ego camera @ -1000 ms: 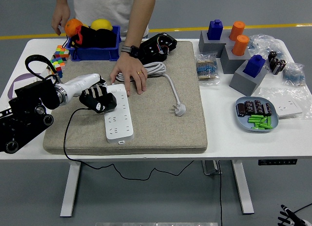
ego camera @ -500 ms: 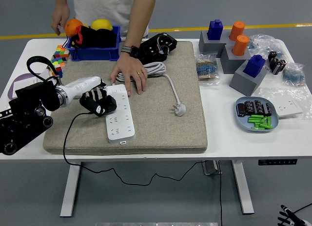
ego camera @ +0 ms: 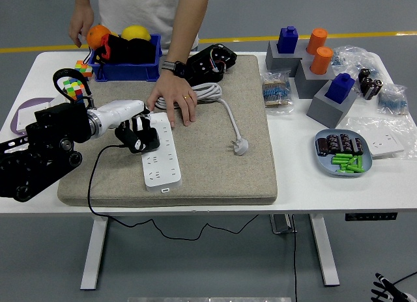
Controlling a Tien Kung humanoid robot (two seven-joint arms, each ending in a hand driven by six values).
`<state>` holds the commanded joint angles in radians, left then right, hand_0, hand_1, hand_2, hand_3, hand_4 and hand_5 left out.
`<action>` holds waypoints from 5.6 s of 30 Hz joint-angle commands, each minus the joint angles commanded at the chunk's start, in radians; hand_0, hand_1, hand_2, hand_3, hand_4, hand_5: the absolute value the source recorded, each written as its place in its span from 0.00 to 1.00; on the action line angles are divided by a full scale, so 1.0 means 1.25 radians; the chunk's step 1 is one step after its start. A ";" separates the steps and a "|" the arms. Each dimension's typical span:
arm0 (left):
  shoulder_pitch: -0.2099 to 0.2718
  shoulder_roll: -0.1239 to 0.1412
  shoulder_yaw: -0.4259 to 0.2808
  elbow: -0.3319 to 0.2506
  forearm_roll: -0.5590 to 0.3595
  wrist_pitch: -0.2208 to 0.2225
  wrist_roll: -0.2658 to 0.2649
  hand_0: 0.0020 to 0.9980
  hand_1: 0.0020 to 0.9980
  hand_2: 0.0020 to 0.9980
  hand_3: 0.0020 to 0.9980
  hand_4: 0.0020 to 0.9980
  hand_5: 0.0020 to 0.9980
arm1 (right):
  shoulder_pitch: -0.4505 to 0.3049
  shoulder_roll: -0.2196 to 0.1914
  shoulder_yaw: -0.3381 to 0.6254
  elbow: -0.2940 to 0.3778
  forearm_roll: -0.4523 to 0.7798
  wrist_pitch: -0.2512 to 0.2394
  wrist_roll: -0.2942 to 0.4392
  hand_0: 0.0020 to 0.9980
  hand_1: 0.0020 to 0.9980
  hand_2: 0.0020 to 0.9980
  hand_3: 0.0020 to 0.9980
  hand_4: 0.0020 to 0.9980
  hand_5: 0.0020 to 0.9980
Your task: Press the white button,pick up the black plug,place it near the board,insert it into the board
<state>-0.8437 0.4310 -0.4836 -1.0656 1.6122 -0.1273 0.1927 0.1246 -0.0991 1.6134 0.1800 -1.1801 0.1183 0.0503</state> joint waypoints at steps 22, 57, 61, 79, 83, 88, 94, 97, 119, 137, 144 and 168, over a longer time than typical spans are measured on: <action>-0.037 -0.030 0.050 0.011 0.017 -0.004 0.037 0.34 0.27 0.33 0.35 0.69 0.00 | 0.003 0.001 -0.004 0.000 0.005 0.000 0.001 0.79 0.68 0.67 0.64 0.74 0.55; -0.072 -0.045 0.077 0.029 -0.010 -0.039 0.094 0.30 0.25 0.29 0.30 0.69 0.00 | 0.000 -0.001 -0.019 0.000 0.007 -0.005 0.002 0.79 0.68 0.67 0.64 0.74 0.55; -0.065 -0.040 0.056 0.023 -0.017 -0.048 0.106 0.27 0.33 0.38 0.31 0.88 0.00 | -0.001 -0.001 -0.020 0.000 0.006 -0.006 0.003 0.79 0.68 0.67 0.64 0.74 0.55; -0.060 -0.034 0.058 0.012 -0.006 -0.052 0.106 0.38 0.60 0.57 0.42 0.98 0.00 | -0.002 0.001 -0.010 0.000 0.002 -0.006 0.003 0.79 0.68 0.67 0.64 0.74 0.55; -0.058 -0.033 0.059 0.007 -0.002 -0.045 0.098 0.39 0.61 0.57 0.42 1.00 0.00 | -0.002 0.001 -0.008 0.000 0.001 -0.006 0.003 0.79 0.68 0.67 0.64 0.74 0.55; -0.053 -0.029 0.035 -0.008 0.005 -0.044 0.097 0.46 0.69 0.65 0.49 1.00 0.00 | -0.003 0.002 -0.008 0.000 0.001 -0.005 0.004 0.79 0.68 0.67 0.64 0.74 0.55; -0.039 -0.018 -0.010 -0.048 -0.004 -0.048 0.104 0.51 0.71 0.67 0.49 1.00 0.00 | -0.004 0.001 -0.009 0.000 0.001 -0.005 0.004 0.79 0.68 0.67 0.64 0.74 0.55; -0.012 -0.009 -0.062 -0.089 -0.013 -0.039 0.099 0.51 0.71 0.67 0.49 1.00 0.00 | -0.003 0.002 -0.009 0.000 0.001 -0.005 0.005 0.79 0.68 0.67 0.64 0.74 0.55; 0.215 0.006 -0.279 -0.131 -0.005 0.180 -0.106 0.32 0.41 0.45 0.58 0.67 0.00 | -0.010 0.005 -0.010 0.000 0.002 -0.002 0.005 0.79 0.68 0.67 0.64 0.74 0.54; 0.223 -0.008 -0.247 -0.089 0.003 0.161 -0.096 0.48 0.41 0.40 0.55 0.80 0.00 | -0.009 0.007 -0.013 0.000 0.006 0.000 0.009 0.79 0.68 0.67 0.64 0.74 0.54; 0.216 -0.016 -0.237 -0.064 0.017 0.165 -0.100 0.57 0.48 0.43 0.56 0.78 0.00 | -0.009 0.006 -0.018 0.001 0.009 -0.001 0.010 0.79 0.68 0.67 0.64 0.74 0.54; 0.197 -0.026 -0.197 -0.026 0.002 0.154 -0.094 0.61 0.52 0.47 0.56 0.76 0.00 | -0.008 0.004 -0.032 0.000 0.016 -0.003 0.011 0.79 0.68 0.67 0.64 0.74 0.54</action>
<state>-0.5974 0.3990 -0.7296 -1.0976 1.6144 0.0657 0.0753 0.1143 -0.0938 1.5734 0.1806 -1.1601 0.1150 0.0642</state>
